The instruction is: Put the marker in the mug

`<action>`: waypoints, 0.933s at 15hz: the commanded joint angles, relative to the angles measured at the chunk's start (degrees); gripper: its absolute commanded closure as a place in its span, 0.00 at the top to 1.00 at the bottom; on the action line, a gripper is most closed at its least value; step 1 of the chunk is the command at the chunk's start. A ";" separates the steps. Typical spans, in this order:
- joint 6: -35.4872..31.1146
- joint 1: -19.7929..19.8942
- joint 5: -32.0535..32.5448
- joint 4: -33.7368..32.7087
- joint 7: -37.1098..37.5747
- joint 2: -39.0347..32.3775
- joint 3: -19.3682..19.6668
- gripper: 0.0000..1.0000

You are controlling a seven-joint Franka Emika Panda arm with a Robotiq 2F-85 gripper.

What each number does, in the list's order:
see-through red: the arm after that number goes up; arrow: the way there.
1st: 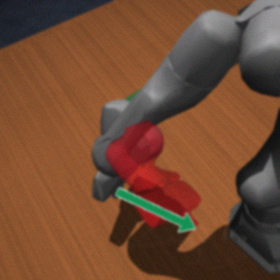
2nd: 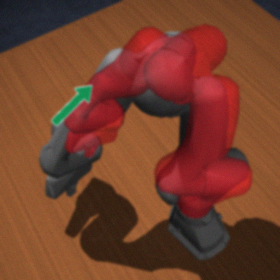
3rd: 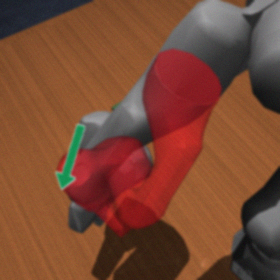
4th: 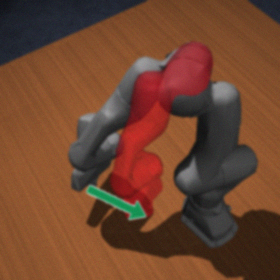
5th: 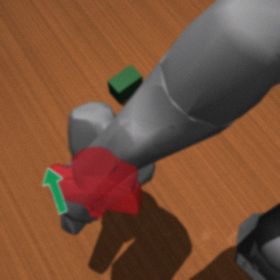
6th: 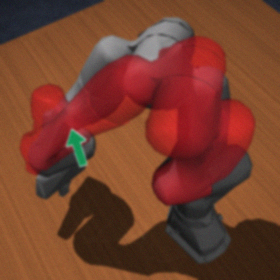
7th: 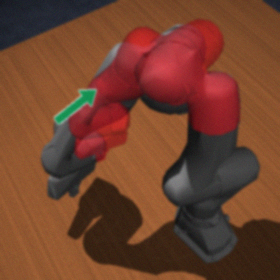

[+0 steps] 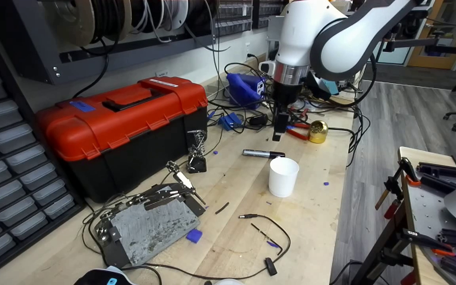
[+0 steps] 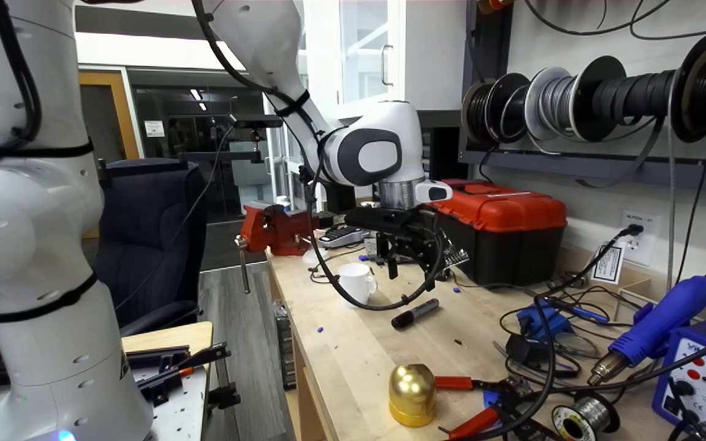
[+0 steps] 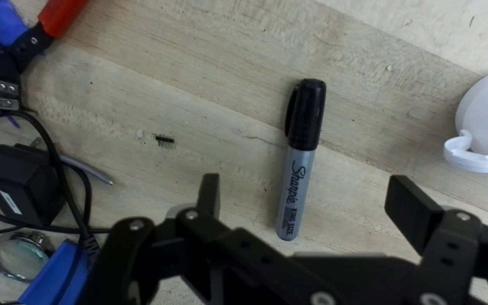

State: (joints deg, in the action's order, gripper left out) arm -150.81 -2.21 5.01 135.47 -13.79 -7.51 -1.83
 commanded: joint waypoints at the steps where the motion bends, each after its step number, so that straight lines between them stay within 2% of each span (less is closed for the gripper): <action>1: -2.60 0.55 0.25 -1.80 -0.48 -3.37 -0.33 1.00; 14: -4.15 1.00 -2.70 -3.14 0.40 -9.10 -1.76 1.00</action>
State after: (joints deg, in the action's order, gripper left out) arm -154.08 -2.21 3.50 132.85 -13.67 -15.96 -2.51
